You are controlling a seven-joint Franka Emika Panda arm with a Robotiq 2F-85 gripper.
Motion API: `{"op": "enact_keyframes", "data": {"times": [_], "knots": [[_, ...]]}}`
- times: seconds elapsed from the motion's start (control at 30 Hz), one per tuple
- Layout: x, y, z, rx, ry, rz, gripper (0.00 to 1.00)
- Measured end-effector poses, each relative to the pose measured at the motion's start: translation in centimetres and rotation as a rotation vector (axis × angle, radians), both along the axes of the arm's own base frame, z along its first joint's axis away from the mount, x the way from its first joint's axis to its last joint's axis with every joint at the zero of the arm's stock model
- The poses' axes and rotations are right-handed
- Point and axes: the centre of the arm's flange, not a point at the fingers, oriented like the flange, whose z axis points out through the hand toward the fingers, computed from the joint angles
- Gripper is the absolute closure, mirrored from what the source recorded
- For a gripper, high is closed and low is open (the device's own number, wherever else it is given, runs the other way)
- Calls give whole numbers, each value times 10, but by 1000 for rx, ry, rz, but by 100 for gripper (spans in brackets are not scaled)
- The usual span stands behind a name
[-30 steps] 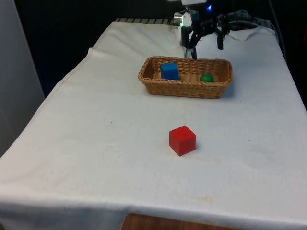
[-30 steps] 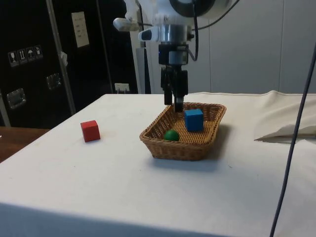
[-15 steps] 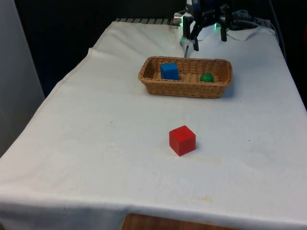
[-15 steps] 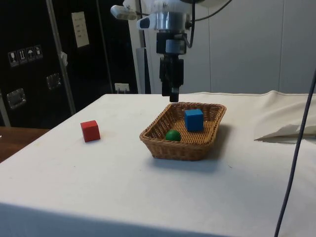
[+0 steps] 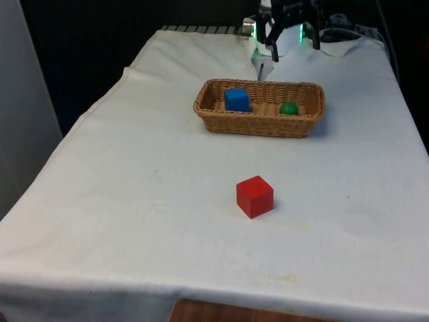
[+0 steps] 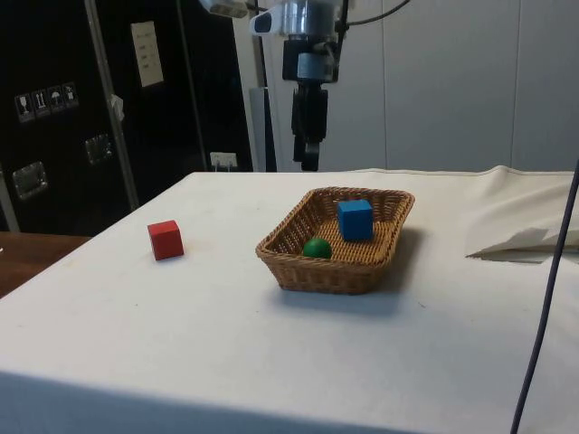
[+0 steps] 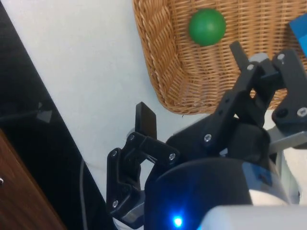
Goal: Place all non-red objects into the basket.
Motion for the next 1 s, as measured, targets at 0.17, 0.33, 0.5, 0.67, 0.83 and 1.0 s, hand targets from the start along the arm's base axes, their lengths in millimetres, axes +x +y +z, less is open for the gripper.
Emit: {"op": "enact_keyframes", "data": {"times": [0.17,0.33,0.5,0.67,0.83,1.0], "knots": [[0,0,3,4,-1,-24,0],[1,0,6,9,-1,-61,0],[2,0,7,12,0,-83,0],[4,0,8,12,3,-108,0],[10,-1,8,0,5,-131,0],[15,-1,7,-21,7,-147,0]]}}
